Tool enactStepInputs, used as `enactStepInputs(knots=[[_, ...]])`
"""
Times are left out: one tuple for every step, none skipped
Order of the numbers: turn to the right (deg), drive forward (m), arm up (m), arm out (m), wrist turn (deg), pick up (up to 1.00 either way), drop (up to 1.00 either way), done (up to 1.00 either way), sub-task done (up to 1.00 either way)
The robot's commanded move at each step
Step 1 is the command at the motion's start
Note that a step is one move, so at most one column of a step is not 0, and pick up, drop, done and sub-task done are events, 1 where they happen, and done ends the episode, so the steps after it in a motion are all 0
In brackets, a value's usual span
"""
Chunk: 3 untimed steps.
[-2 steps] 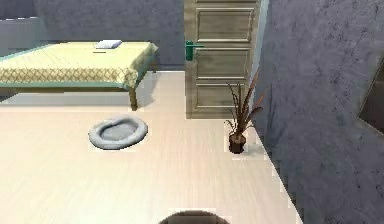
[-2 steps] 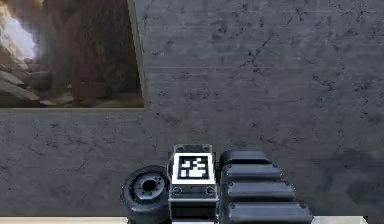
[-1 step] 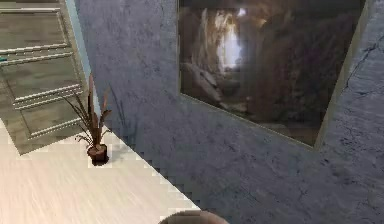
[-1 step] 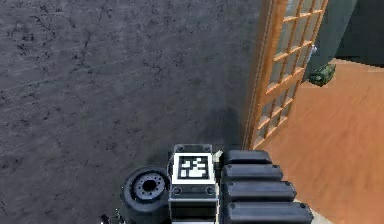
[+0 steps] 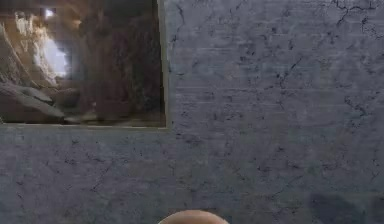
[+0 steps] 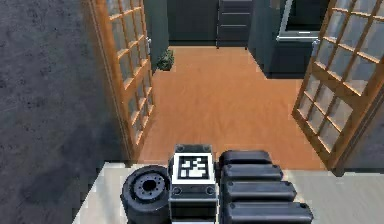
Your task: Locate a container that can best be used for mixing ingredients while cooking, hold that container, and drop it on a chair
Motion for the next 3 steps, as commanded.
enactStepInputs(knots=[[-45.0,0.00,0.00,0.00,0.0,0.00,0.00,0.00,0.00],[-45.0,0.00,0.00,0.00,0.0,0.00,0.00,0.00,0.00],[-6.0,0.00,0.00,0.00,0.0,0.00,0.00,0.00,0.00]])
